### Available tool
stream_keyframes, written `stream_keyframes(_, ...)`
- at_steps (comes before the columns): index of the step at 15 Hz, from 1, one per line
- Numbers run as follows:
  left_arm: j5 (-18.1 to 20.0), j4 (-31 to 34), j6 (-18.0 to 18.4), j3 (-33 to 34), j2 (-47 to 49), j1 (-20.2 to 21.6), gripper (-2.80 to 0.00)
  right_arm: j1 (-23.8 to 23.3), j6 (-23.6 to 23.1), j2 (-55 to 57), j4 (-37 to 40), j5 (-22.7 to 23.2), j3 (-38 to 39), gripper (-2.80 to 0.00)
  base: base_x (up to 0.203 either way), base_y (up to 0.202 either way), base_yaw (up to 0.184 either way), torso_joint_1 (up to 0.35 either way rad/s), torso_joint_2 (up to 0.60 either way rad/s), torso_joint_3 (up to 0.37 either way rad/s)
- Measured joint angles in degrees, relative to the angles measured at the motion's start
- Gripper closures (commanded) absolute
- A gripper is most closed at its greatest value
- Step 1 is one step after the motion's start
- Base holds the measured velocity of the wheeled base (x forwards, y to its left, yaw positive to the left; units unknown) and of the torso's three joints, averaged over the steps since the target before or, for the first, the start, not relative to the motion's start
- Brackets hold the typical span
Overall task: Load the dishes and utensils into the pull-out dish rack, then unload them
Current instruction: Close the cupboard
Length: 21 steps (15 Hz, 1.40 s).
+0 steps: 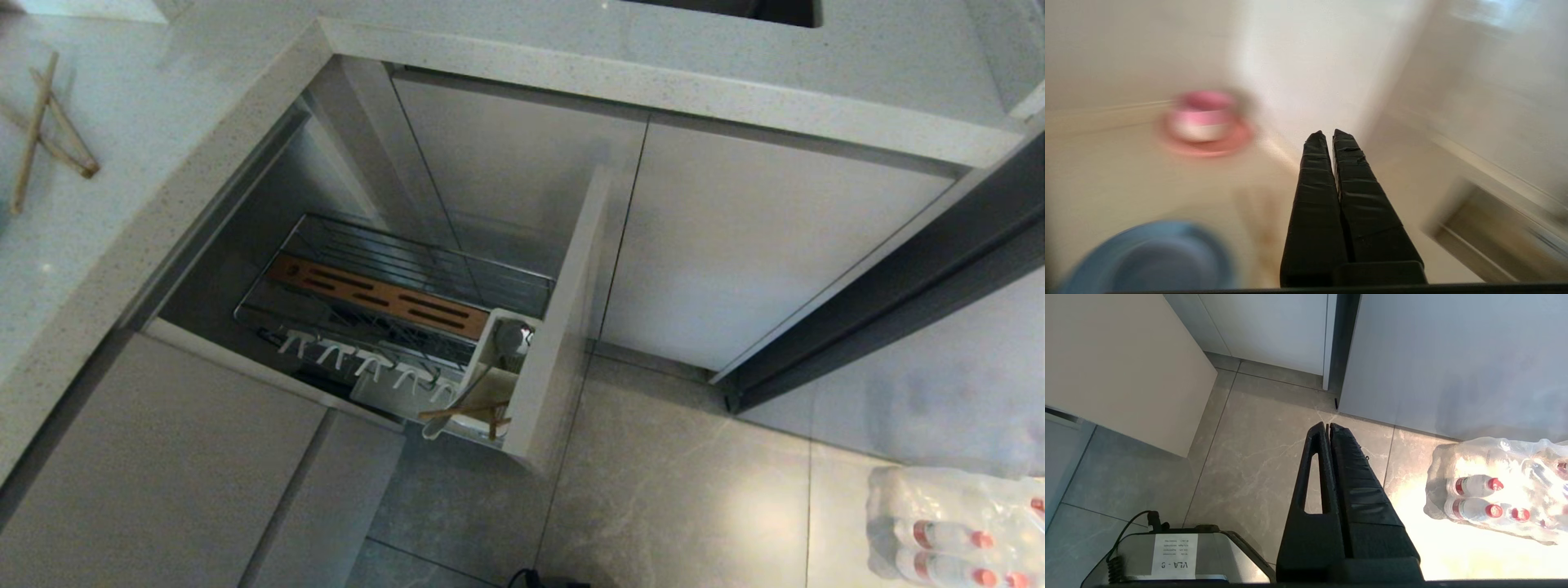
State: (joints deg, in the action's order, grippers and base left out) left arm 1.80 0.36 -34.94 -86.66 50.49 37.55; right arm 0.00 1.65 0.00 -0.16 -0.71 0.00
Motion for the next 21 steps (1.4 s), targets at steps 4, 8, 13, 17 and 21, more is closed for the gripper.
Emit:
stream_keyframes(4, 13.9, 7.3, 5.3, -9.2, -0.1, -11.1, 0.00, 0.0, 0.0, 0.0, 0.0, 0.0, 0.0, 0.00, 0.000, 0.000, 0.000, 0.000, 0.00, 0.000)
stream_keyframes(8, 32.9, 20.4, 6.3, -17.2, 3.2, -20.9, 0.00, 0.0, 0.0, 0.0, 0.0, 0.0, 0.0, 0.00, 0.000, 0.000, 0.000, 0.000, 0.00, 0.000)
stream_keyframes(13, 48.5, 32.3, 6.1, -17.3, 8.8, -33.1, 0.00, 0.0, 0.0, 0.0, 0.0, 0.0, 0.0, 0.00, 0.000, 0.000, 0.000, 0.000, 0.00, 0.000)
stream_keyframes(17, 49.5, 40.3, 6.2, -17.0, 15.9, -40.8, 0.00, 0.0, 0.0, 0.0, 0.0, 0.0, 0.0, 0.00, 0.000, 0.000, 0.000, 0.000, 0.00, 0.000)
stream_keyframes(21, 50.4, 42.3, 6.3, -18.6, 22.9, -47.2, 0.00, 0.0, 0.0, 0.0, 0.0, 0.0, 0.0, 0.00, 0.000, 0.000, 0.000, 0.000, 0.00, 0.000)
